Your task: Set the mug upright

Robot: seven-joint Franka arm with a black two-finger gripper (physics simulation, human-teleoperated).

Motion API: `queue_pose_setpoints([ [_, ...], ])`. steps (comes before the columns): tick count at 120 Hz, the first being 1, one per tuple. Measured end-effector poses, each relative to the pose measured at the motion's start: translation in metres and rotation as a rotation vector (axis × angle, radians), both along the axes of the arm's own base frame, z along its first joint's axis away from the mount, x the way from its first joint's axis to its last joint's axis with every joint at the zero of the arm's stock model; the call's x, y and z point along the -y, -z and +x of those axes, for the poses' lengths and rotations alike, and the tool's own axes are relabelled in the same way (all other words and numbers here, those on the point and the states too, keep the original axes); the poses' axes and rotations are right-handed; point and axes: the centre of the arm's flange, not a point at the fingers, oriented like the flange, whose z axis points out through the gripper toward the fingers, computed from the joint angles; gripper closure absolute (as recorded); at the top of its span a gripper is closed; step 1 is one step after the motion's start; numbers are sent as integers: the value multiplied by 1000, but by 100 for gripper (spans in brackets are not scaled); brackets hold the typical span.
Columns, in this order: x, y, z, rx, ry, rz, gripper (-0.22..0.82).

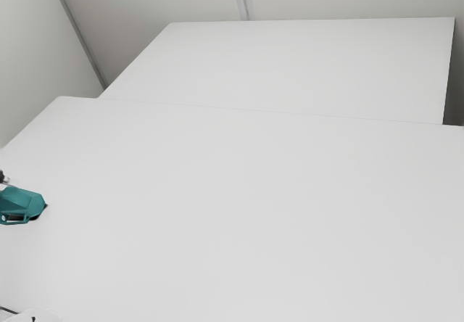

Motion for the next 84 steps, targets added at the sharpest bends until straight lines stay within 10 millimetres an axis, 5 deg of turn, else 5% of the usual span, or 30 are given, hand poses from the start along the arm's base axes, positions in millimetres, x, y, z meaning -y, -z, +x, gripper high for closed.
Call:
queue_pose_setpoints([
  [31,14,18,-3,48,6,-59,2],
  [54,16,15,-1,64,26,-48,45],
  [84,24,-13,20,104,71,1,69],
])
